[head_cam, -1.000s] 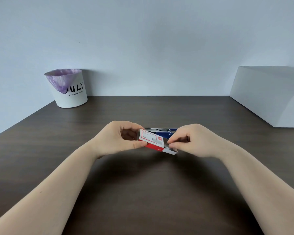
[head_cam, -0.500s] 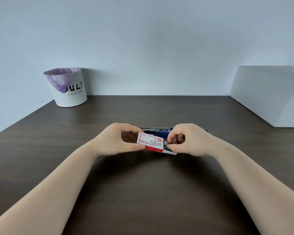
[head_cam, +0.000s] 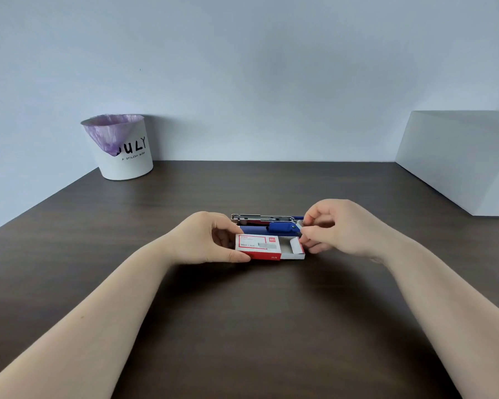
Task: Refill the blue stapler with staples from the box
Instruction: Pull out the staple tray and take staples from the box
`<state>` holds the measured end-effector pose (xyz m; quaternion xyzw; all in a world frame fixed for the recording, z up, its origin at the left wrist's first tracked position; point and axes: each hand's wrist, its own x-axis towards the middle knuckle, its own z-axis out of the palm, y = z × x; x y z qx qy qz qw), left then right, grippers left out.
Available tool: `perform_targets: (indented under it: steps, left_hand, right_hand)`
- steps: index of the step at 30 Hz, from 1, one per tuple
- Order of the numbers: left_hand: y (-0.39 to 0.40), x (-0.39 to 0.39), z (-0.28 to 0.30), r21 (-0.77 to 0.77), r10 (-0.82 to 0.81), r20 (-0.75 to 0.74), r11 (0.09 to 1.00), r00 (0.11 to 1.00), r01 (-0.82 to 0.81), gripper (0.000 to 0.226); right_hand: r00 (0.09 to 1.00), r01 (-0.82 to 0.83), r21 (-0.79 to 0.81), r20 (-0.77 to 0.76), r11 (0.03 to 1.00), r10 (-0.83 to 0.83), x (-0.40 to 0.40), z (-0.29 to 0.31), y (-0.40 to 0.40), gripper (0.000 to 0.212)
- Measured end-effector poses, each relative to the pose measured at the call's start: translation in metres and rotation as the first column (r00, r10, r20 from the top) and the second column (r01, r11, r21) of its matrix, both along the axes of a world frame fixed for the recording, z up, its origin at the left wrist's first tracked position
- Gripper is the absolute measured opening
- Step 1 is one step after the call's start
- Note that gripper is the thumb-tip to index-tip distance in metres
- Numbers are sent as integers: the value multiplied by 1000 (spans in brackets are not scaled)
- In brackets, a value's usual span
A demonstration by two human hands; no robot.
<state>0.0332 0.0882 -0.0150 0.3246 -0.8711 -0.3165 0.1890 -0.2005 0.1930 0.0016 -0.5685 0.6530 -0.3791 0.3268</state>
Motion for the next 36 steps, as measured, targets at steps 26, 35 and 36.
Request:
perform_targets:
  steps: [26,35,36]
  left_hand:
    - [6,-7,0,11,19,87,1000,996,-20,34]
    - [8,-8,4,18,7,110,1000,994,-9,36]
    - [9,-8,4,10,4,118,1000,993,-5,37]
  right_hand:
    - [995,-37,-14,95,999,38,12,-8,-3,5]
    - [981,-31,-140,-192,990,4,11,-9,-5,7]
    - [974,-32,-156,-225,987,-4,12,-8,-4,7]
